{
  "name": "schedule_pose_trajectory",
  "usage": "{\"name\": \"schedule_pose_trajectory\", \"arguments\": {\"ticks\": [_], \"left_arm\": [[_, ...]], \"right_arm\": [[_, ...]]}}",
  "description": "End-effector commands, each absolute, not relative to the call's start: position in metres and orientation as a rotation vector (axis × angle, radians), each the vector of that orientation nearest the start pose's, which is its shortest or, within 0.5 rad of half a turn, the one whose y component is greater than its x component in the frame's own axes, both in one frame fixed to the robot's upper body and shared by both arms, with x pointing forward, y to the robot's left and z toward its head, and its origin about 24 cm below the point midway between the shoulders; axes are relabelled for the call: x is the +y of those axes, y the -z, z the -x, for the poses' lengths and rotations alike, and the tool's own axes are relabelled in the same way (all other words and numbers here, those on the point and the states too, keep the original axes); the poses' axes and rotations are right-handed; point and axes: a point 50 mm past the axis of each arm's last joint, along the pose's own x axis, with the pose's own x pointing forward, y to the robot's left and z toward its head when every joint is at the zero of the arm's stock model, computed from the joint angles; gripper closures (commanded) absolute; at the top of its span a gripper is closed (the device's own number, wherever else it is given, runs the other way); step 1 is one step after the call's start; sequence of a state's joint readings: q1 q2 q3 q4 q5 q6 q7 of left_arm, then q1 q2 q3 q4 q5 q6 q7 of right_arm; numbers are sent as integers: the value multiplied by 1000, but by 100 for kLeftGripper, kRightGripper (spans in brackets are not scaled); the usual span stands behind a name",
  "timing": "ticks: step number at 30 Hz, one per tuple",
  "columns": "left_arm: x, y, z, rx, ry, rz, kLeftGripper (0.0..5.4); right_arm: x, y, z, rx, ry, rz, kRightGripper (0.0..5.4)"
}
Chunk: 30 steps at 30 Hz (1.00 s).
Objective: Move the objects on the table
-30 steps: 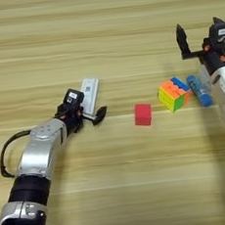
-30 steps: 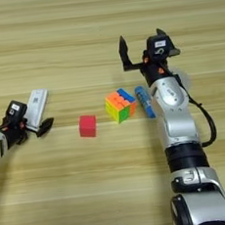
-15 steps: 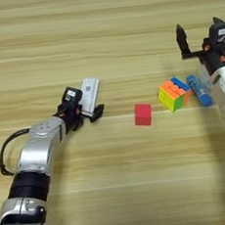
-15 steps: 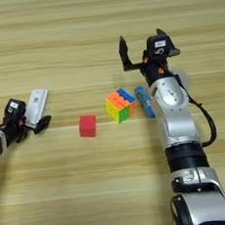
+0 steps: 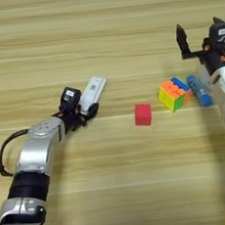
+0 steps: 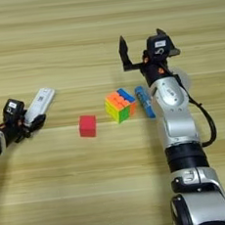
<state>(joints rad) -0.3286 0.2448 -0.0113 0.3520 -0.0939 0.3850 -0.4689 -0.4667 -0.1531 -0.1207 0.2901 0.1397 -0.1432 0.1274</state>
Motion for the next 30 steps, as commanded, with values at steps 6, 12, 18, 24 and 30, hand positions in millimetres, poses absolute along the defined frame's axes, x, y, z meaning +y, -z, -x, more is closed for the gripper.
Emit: {"name": "schedule_pose_trajectory", "arguments": {"ticks": [6,12,18,24,30], "left_arm": [[173,-23,-311,425,427,-59,254],[168,-24,-314,413,442,-65,254],[160,-21,-322,422,460,-67,254],[144,-19,-318,418,539,-97,254],[133,-16,-303,427,627,-118,254]], "right_arm": [[-172,-133,-338,-338,-96,6,0],[-172,-133,-338,-337,-98,6,0],[-172,-133,-339,-337,-98,4,0],[-172,-133,-338,-337,-96,4,0],[-172,-133,-338,-337,-94,3,0]]}}
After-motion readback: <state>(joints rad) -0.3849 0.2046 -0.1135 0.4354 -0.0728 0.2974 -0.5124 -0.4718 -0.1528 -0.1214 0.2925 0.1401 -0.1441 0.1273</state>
